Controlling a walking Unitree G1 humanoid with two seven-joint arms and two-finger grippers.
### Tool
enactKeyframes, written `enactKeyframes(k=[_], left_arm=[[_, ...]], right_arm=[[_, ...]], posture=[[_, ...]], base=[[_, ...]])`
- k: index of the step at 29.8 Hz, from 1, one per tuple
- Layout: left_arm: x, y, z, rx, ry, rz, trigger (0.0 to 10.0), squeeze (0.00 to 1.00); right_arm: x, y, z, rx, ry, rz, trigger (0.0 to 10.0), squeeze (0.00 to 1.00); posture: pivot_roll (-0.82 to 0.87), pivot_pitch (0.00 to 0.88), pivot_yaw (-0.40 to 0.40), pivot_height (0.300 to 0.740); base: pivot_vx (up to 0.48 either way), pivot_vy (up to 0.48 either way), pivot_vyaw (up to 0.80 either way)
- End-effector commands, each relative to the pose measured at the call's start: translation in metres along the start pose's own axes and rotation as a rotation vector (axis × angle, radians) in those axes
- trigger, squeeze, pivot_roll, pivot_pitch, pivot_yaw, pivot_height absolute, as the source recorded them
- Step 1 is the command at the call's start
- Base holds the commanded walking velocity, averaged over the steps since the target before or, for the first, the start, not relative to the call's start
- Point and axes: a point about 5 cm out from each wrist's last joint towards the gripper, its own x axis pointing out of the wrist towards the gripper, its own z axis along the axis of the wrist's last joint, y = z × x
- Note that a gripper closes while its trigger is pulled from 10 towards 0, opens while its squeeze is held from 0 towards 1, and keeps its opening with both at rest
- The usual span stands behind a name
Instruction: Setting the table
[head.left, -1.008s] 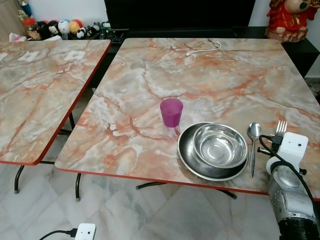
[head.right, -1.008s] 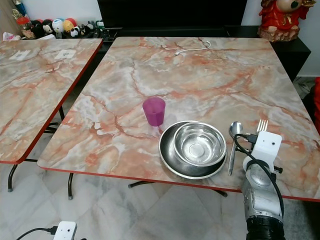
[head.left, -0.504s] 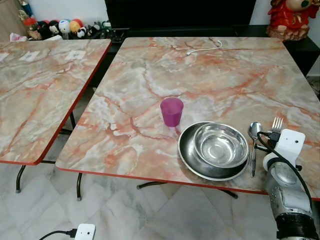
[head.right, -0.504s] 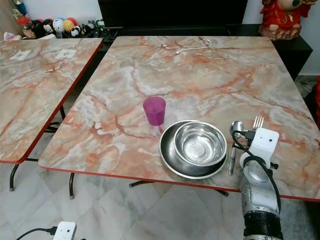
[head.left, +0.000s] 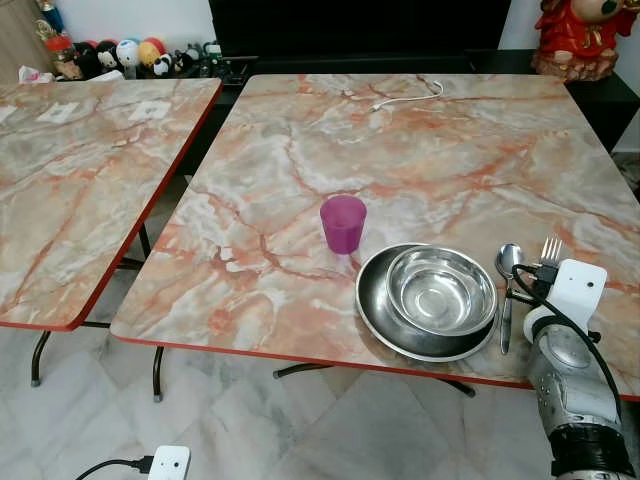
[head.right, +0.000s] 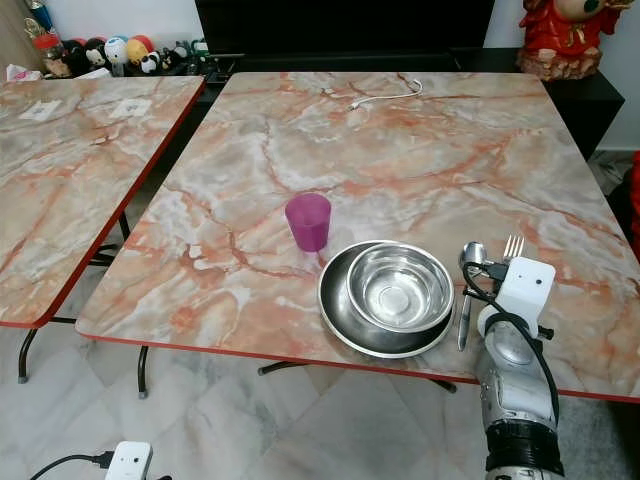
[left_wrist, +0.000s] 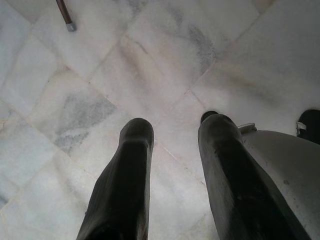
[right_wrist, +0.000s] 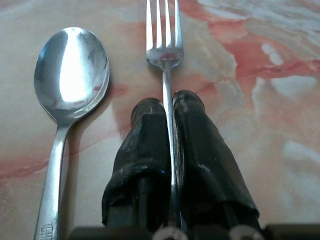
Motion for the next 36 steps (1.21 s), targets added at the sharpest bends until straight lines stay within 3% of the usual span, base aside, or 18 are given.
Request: enactKeyframes(k=[1, 12, 14, 18, 19, 20, 21, 22, 34, 36], left_arm=[[-0.002, 0.002, -0.005, 0.0, 0.017, 0.006, 10.0, 0.0], [-0.002, 0.001, -0.006, -0.001, 0.016, 0.004, 10.0, 0.0], [-0.002, 0.001, -0.005, -0.001, 0.016, 0.004, 10.0, 0.0], [-0.002, 0.001, -0.005, -0.002, 0.015, 0.005, 10.0, 0.0], [-0.001, 0.001, -0.004, -0.002, 0.014, 0.005, 10.0, 0.0], [-0.001, 0.002, -0.004, -0.002, 0.014, 0.006, 10.0, 0.0], [-0.001, 0.002, -0.004, -0.003, 0.014, 0.006, 10.0, 0.0], [-0.001, 0.002, -0.004, -0.004, 0.013, 0.007, 10.0, 0.0], [-0.001, 0.001, -0.002, -0.006, 0.004, 0.007, 10.0, 0.0], [-0.001, 0.0, -0.004, -0.008, 0.01, 0.004, 10.0, 0.0]], right_arm=[[0.0, 0.004, -0.008, 0.015, 0.037, 0.012, 10.0, 0.39], [0.0, 0.005, -0.01, 0.012, 0.046, 0.014, 10.0, 0.38], [0.001, 0.004, -0.01, 0.013, 0.047, 0.013, 10.0, 0.7], [0.001, 0.004, -0.01, 0.01, 0.047, 0.009, 10.0, 0.67], [0.001, 0.004, -0.01, 0.008, 0.048, 0.008, 10.0, 0.56], [0.001, 0.004, -0.01, 0.007, 0.048, 0.007, 10.0, 0.56], [0.001, 0.004, -0.01, 0.006, 0.048, 0.007, 10.0, 0.17], [0.001, 0.004, -0.01, 0.005, 0.048, 0.006, 10.0, 0.0], [-0.002, 0.007, 0.004, 0.033, -0.058, 0.007, 10.0, 0.0], [-0.003, 0.01, 0.018, 0.02, -0.148, 0.028, 10.0, 0.0]], posture=[[-0.09, 0.109, 0.079, 0.74], [-0.09, 0.108, 0.079, 0.74], [-0.09, 0.107, 0.077, 0.74], [-0.09, 0.107, 0.077, 0.74], [-0.09, 0.107, 0.076, 0.74], [-0.09, 0.107, 0.076, 0.74], [-0.09, 0.108, 0.076, 0.74], [-0.09, 0.108, 0.076, 0.74], [-0.11, 0.108, 0.068, 0.74], [-0.13, 0.095, 0.071, 0.74]], base=[[0.0, 0.0, 0.0], [0.0, 0.0, 0.0], [0.0, 0.0, 0.0], [0.0, 0.0, 0.0], [0.0, 0.0, 0.0], [0.0, 0.0, 0.0], [0.0, 0.0, 0.0], [0.0, 0.0, 0.0], [0.0, 0.0, 0.0], [0.0, 0.0, 0.0]])
